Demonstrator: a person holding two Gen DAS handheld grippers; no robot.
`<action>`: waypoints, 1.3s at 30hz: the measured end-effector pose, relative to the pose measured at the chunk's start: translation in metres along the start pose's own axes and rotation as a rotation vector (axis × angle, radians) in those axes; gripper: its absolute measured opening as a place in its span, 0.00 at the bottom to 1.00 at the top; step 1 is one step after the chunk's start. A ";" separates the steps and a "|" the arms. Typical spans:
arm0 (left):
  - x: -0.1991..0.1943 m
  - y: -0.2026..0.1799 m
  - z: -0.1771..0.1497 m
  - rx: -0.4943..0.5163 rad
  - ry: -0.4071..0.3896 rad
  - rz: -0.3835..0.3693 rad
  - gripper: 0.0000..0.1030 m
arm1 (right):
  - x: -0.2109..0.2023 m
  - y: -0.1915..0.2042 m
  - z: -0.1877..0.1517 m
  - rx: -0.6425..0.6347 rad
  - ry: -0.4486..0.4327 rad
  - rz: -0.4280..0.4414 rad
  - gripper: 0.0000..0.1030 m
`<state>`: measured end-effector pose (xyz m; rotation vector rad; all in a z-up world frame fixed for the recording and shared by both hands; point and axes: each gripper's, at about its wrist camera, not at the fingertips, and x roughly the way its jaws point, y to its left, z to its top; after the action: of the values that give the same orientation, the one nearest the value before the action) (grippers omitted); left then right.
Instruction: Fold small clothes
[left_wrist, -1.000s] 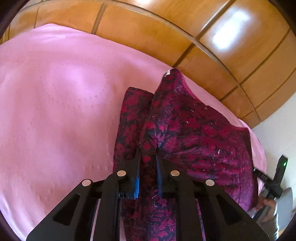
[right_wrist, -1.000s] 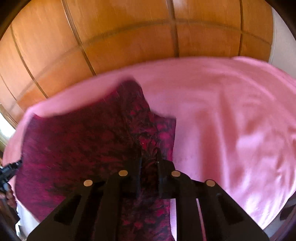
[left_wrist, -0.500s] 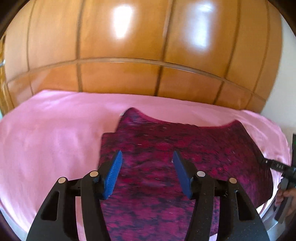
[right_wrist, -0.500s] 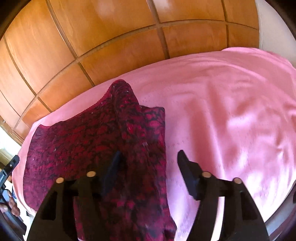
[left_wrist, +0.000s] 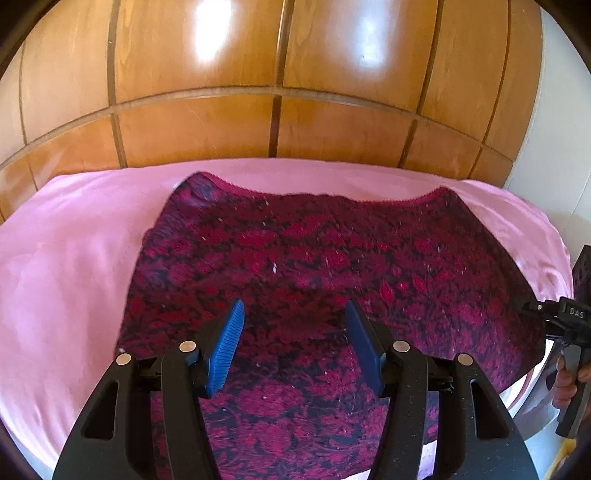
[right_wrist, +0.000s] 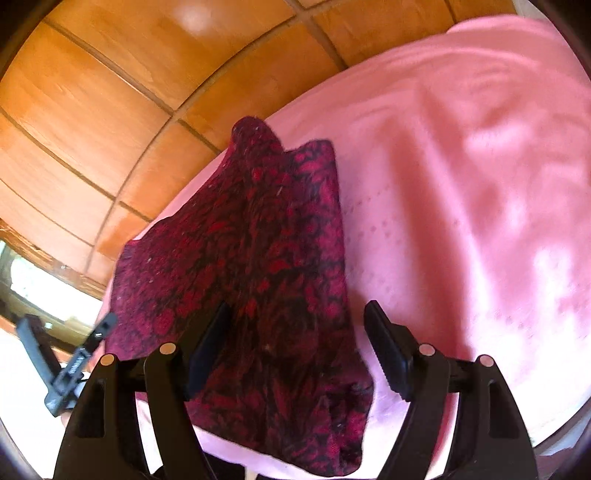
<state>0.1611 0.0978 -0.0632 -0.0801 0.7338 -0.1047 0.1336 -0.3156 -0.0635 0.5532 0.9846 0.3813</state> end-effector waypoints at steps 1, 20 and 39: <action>0.001 0.000 -0.001 0.000 0.003 0.002 0.54 | 0.001 0.000 -0.001 0.002 0.012 0.020 0.71; 0.015 0.004 -0.004 -0.014 0.025 -0.015 0.54 | 0.005 0.024 -0.008 -0.104 0.129 -0.012 0.42; 0.017 0.018 -0.005 -0.066 0.026 -0.076 0.54 | -0.016 0.082 -0.001 -0.196 0.105 -0.013 0.26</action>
<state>0.1710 0.1136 -0.0803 -0.1699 0.7601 -0.1544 0.1200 -0.2584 -0.0044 0.3514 1.0378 0.4934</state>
